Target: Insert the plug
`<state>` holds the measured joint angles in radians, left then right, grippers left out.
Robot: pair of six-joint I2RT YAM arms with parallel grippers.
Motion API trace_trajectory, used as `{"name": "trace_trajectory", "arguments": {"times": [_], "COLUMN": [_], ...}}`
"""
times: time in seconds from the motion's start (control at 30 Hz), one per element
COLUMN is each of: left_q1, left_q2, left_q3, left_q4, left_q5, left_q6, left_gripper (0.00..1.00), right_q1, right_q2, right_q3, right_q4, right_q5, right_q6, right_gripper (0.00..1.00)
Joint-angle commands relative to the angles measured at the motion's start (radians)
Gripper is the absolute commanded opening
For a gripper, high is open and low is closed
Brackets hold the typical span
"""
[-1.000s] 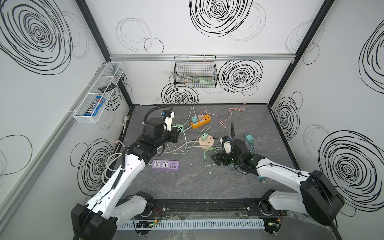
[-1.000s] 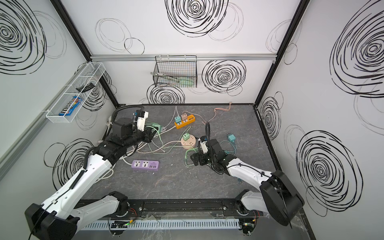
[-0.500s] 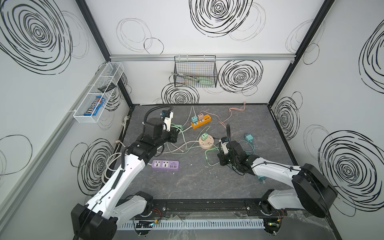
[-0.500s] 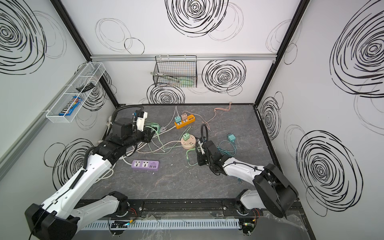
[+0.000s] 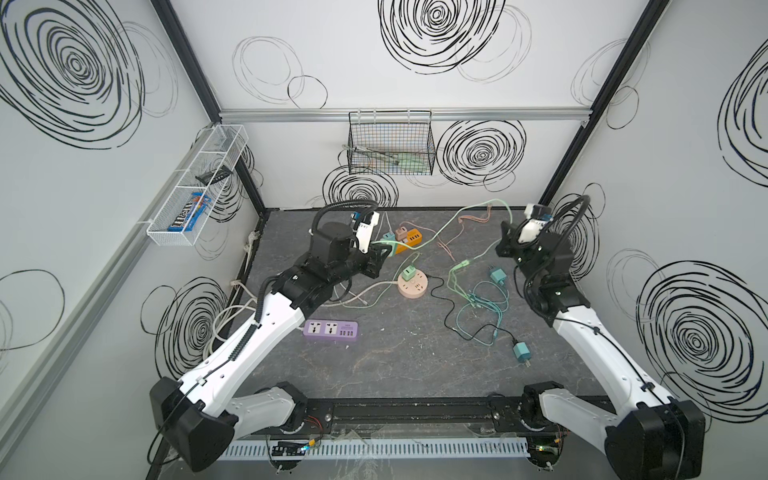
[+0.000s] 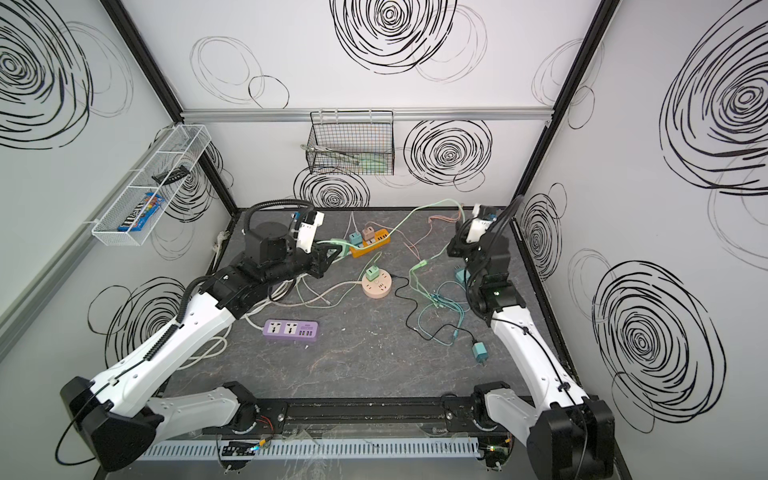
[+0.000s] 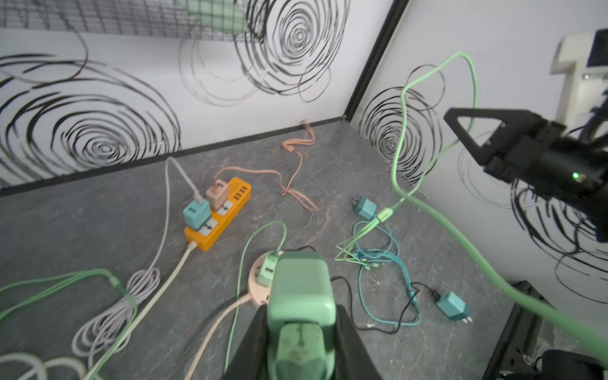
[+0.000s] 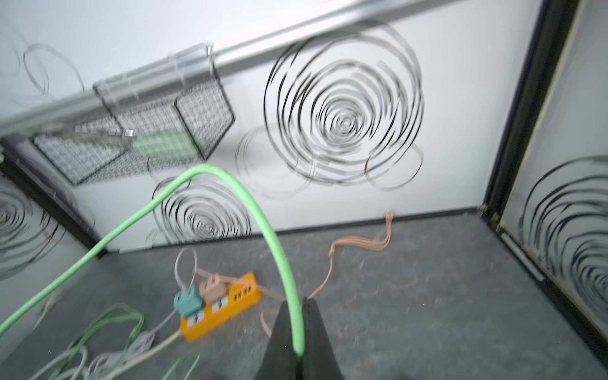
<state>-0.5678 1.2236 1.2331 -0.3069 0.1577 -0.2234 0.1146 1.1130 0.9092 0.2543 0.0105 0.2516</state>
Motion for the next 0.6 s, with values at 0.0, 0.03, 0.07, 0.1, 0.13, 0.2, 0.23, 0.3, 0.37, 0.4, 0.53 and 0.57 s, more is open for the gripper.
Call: {"name": "trace_trajectory", "arguments": {"times": [0.0,0.03,0.07,0.1,0.13,0.2,0.23,0.3,0.37,0.4,0.53,0.57], "left_q1": [-0.031,-0.039,-0.049,-0.057,-0.064,-0.078,-0.086,-0.099,-0.109,-0.114,-0.124,-0.122], "left_q2": [0.054,0.08,0.108,0.132,0.159,0.221,0.251,0.306,0.365,0.388,0.494,0.528], "left_q3": [0.103,0.139,0.176,0.205,0.244,0.309,0.335,0.364,0.384,0.388,0.398,0.415], "left_q4": [0.11,0.116,0.119,0.12,0.119,0.111,0.109,0.112,0.103,0.098,0.058,0.028], "left_q5": [0.019,0.029,0.031,0.032,0.035,0.046,0.047,0.043,0.034,0.029,0.022,0.035], "left_q6": [0.02,0.019,0.022,0.024,0.027,0.036,0.044,0.058,0.064,0.069,0.094,0.094], "left_gripper": [0.0,0.0,0.0,0.0,0.0,0.0,0.0,0.0,0.0,0.0,0.0,0.0], "right_q1": [-0.097,-0.123,-0.147,-0.167,-0.187,-0.208,-0.217,-0.229,-0.235,-0.237,-0.24,-0.238], "right_q2": [0.115,0.162,0.208,0.246,0.291,0.366,0.403,0.458,0.505,0.523,0.587,0.604], "right_q3": [0.178,0.244,0.31,0.364,0.429,0.531,0.567,0.61,0.6,0.58,0.479,0.462], "right_q4": [0.104,0.112,0.112,0.106,0.103,0.092,0.094,0.084,0.083,0.085,0.042,0.012], "right_q5": [-0.081,-0.096,-0.108,-0.115,-0.134,-0.137,-0.132,-0.137,-0.132,-0.133,-0.149,-0.138], "right_q6": [-0.038,-0.052,-0.056,-0.056,-0.067,-0.096,-0.11,-0.138,-0.165,-0.172,-0.19,-0.189], "right_gripper": [0.01,0.0,0.0,0.01,0.01,0.01,0.01,0.02,0.03,0.04,0.16,0.24]}}
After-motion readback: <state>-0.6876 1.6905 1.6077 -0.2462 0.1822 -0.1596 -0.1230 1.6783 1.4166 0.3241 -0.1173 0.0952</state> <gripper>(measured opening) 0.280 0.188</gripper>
